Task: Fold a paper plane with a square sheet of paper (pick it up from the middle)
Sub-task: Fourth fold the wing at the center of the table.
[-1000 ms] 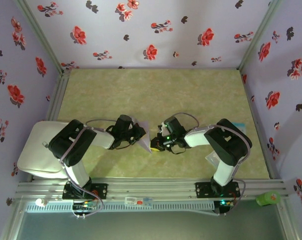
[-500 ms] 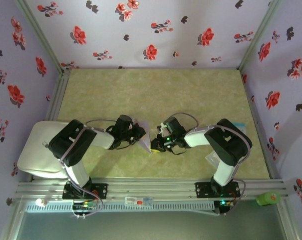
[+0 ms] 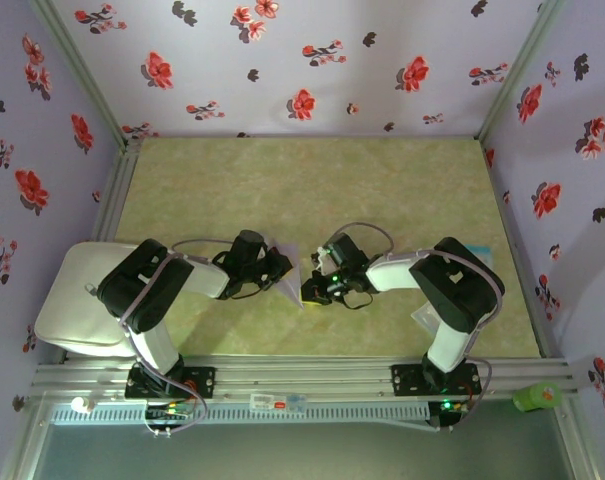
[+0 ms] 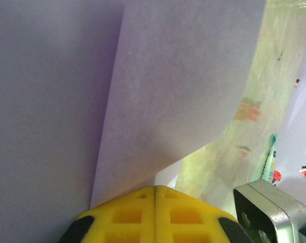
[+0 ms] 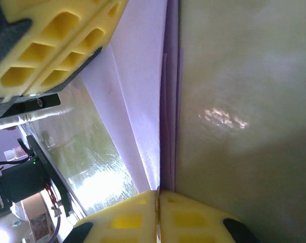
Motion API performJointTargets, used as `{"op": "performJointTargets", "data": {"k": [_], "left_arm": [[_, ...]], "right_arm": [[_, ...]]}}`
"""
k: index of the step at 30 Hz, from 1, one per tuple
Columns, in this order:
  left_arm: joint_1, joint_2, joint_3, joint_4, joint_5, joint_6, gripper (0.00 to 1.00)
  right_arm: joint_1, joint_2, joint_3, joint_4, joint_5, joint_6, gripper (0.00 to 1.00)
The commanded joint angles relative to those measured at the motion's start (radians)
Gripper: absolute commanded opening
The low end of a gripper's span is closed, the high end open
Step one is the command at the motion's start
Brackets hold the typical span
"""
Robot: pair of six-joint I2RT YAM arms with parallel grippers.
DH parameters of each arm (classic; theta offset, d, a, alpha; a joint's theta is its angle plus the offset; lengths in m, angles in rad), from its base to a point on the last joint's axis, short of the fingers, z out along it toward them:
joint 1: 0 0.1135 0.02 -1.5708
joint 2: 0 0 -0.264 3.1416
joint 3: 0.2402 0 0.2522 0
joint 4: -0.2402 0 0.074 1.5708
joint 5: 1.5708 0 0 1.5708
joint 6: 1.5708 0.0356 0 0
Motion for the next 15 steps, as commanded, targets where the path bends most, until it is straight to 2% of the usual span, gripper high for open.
{"op": "performJointTargets", "data": {"k": [1, 8, 10, 12, 15], "left_arm": [[0.009, 0.026, -0.030, -0.081, -0.063, 0.003, 0.03], [0.009, 0.025, -0.033, -0.082, -0.062, 0.004, 0.02], [0.009, 0.024, -0.032, -0.082, -0.063, 0.006, 0.02], [0.009, 0.025, -0.029, -0.083, -0.061, 0.007, 0.02], [0.009, 0.023, -0.029, -0.085, -0.062, 0.009, 0.02]], "right_arm": [[0.018, 0.004, -0.012, -0.219, 0.002, -0.063, 0.10], [0.017, -0.070, -0.001, -0.278, 0.021, -0.081, 0.11], [0.015, -0.097, 0.011, -0.303, 0.029, -0.083, 0.17], [0.014, -0.132, 0.022, -0.318, 0.041, -0.080, 0.18], [0.001, -0.209, 0.034, -0.376, 0.147, -0.075, 0.22]]}}
